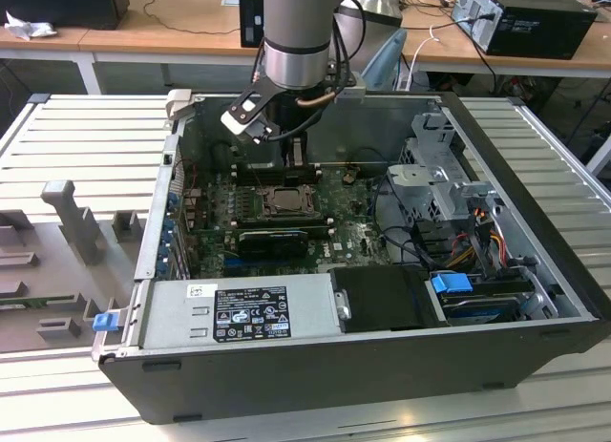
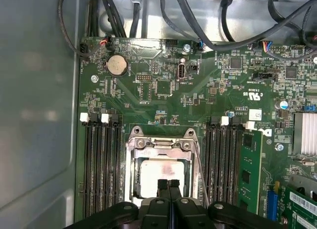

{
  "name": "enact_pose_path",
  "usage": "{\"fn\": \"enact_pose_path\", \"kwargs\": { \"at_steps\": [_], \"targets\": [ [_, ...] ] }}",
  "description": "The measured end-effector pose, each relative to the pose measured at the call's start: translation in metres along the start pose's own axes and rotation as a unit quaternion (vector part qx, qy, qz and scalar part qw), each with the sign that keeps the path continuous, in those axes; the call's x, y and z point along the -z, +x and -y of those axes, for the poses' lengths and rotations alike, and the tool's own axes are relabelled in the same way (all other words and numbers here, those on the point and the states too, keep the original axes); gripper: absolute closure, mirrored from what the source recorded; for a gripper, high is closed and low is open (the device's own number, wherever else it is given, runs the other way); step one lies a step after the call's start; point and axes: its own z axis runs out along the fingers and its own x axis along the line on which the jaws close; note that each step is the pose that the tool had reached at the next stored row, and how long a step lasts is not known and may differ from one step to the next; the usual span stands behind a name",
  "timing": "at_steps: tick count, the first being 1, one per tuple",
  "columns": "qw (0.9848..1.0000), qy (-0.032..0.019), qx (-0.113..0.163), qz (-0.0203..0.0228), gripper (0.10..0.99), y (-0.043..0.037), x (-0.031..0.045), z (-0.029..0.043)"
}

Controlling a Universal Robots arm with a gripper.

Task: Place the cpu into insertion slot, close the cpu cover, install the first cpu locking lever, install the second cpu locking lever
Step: 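Install the first cpu locking lever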

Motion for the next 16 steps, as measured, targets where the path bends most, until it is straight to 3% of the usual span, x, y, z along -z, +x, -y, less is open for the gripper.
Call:
{"fn": "enact_pose_path", "kwargs": {
  "at_steps": [3,6,11,14,16],
  "targets": [
    [1.0000,0.0000,0.000,0.0000,0.980,0.0001,0.0072,-0.0001],
    [1.0000,0.0000,0.000,0.0000,0.980,0.0003,0.0252,-0.0004],
    [1.0000,0.0000,0.000,0.0000,0.980,0.0004,0.0395,-0.0006],
    [1.0000,0.0001,0.004,0.0000,0.980,0.0003,0.0397,-0.0005],
    [0.9998,0.0003,0.021,-0.0003,0.980,0.0002,0.0394,-0.0005]
  ]
}}
